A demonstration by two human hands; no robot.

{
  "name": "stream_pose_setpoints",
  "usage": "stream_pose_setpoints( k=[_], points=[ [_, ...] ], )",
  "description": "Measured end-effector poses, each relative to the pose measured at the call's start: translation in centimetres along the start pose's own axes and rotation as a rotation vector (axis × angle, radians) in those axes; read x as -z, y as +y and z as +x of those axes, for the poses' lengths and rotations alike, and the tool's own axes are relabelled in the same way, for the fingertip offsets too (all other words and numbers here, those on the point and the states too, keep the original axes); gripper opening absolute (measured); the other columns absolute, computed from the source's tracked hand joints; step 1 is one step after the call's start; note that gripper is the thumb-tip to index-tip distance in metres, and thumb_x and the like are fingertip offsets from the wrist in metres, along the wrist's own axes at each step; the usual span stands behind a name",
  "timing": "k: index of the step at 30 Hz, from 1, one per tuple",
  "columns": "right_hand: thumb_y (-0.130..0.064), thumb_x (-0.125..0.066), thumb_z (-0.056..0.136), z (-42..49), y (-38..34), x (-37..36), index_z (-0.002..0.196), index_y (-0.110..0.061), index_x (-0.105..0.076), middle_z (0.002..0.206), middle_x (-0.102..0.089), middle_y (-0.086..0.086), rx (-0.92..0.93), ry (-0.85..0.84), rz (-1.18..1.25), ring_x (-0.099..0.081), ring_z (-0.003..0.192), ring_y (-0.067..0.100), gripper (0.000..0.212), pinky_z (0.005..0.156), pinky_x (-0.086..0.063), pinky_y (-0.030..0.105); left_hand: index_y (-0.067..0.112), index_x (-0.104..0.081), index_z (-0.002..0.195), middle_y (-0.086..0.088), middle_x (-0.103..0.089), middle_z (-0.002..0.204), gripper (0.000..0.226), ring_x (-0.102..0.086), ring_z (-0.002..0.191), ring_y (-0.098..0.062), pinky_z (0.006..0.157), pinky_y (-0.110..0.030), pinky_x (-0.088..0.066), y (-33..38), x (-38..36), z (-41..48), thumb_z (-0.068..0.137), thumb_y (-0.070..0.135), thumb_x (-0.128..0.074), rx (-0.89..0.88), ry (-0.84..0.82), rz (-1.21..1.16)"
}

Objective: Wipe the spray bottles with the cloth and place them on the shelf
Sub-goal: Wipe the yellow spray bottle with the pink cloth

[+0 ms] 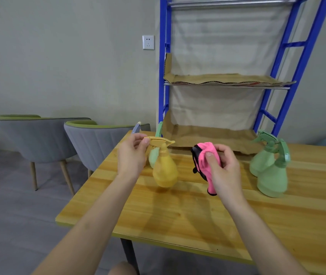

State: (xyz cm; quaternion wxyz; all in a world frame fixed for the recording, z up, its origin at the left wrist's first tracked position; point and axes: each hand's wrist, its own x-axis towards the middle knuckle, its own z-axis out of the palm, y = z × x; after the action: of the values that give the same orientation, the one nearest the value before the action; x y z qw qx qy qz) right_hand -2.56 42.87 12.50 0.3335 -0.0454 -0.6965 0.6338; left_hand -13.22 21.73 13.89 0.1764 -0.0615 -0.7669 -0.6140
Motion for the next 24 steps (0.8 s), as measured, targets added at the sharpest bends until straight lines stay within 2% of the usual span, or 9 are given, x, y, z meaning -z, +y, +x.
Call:
stream_pose_setpoints(
  k=[2,3,5,7,9,11,14,19,24],
  points=[
    [-0.011,-0.063,0.104,0.3,-0.3,1.1,0.112,-0.022,-0.067,0.102,-0.075,-0.006,0.015,0.021,-0.029,-0.07,0.078,-0.003,0.015,0.054,-0.052,0.021,0.022,-0.072,0.11,0.005,-0.076,0.103,0.01,-0.072,0.099,-0.012,0.092,-0.037,-0.061,0.4,-1.3,-1.3,0.102,0.024,-0.066,-0.026,-0.069,-0.053],
    [-0.012,-0.063,0.104,0.4,-0.4,1.7,0.113,-0.023,-0.067,0.102,-0.075,-0.007,0.024,0.025,-0.033,-0.07,0.081,-0.003,0.015,0.055,-0.053,0.02,0.021,-0.073,0.11,0.004,-0.077,0.102,0.011,-0.073,0.099,-0.013,0.092,-0.036,-0.061,0.6,-2.1,-2.0,0.102,0.024,-0.067,-0.037,-0.101,-0.074],
    [-0.015,-0.064,0.103,0.9,-0.6,3.1,0.114,-0.027,-0.068,0.105,-0.075,-0.011,0.043,0.039,-0.058,-0.071,0.094,0.0,0.016,0.068,-0.056,0.019,0.02,-0.073,0.109,0.003,-0.077,0.101,0.009,-0.073,0.099,-0.014,0.091,-0.031,-0.06,1.0,-3.6,-3.5,0.101,0.019,-0.068,-0.045,-0.164,-0.136],
    [-0.019,-0.066,0.103,1.3,-0.8,4.4,0.116,-0.03,-0.069,0.109,-0.074,-0.013,0.062,0.047,-0.112,-0.069,0.103,0.005,0.018,0.081,-0.057,0.023,0.02,-0.072,0.106,0.002,-0.076,0.1,0.009,-0.072,0.096,-0.011,0.089,-0.026,-0.059,1.5,-5.1,-4.8,0.101,0.015,-0.068,-0.06,-0.213,-0.197],
    [-0.019,-0.066,0.102,1.6,-0.9,5.5,0.117,-0.029,-0.071,0.109,-0.075,-0.014,0.059,0.049,-0.13,-0.069,0.103,0.003,0.018,0.085,-0.057,0.021,0.017,-0.072,0.105,0.002,-0.075,0.097,0.01,-0.07,0.091,-0.006,0.084,-0.021,-0.057,1.9,-6.4,-5.9,0.1,0.011,-0.068,-0.075,-0.261,-0.243],
    [-0.019,-0.066,0.103,1.7,-1.1,6.2,0.116,-0.028,-0.074,0.106,-0.076,-0.014,0.05,0.033,-0.134,-0.069,0.1,0.002,0.018,0.083,-0.055,0.017,0.017,-0.072,0.102,0.003,-0.073,0.093,0.013,-0.068,0.086,-0.005,0.081,-0.019,-0.054,2.0,-7.5,-6.6,0.099,0.006,-0.067,-0.068,-0.316,-0.287],
    [-0.021,-0.066,0.103,1.7,-1.3,7.0,0.114,-0.028,-0.077,0.103,-0.077,-0.016,0.017,-0.037,-0.156,-0.07,0.097,0.0,0.018,0.082,-0.054,0.016,0.02,-0.071,0.099,0.003,-0.072,0.09,0.019,-0.067,0.084,-0.005,0.08,-0.019,-0.053,1.5,-8.5,-7.6,0.099,0.001,-0.066,-0.05,-0.386,-0.308],
    [-0.02,-0.067,0.102,2.1,-1.4,7.3,0.106,-0.03,-0.081,0.102,-0.079,-0.015,-0.063,-0.209,-0.247,-0.072,0.1,0.005,0.018,0.091,-0.056,0.028,0.017,-0.073,0.099,0.005,-0.072,0.087,0.019,-0.065,0.078,-0.001,0.076,-0.016,-0.052,1.2,-8.8,-8.1,0.098,-0.001,-0.066,-0.011,-0.387,-0.371],
    [-0.021,-0.065,0.102,2.3,-1.7,6.4,0.098,-0.034,-0.083,0.097,-0.079,-0.015,-0.089,-0.339,-0.332,-0.071,0.093,0.003,0.022,0.082,-0.056,0.024,0.018,-0.074,0.098,0.005,-0.072,0.085,0.021,-0.063,0.077,-0.001,0.074,-0.014,-0.051,1.2,-8.4,-8.6,0.097,-0.002,-0.067,-0.07,-0.385,-0.35]
  ],
)
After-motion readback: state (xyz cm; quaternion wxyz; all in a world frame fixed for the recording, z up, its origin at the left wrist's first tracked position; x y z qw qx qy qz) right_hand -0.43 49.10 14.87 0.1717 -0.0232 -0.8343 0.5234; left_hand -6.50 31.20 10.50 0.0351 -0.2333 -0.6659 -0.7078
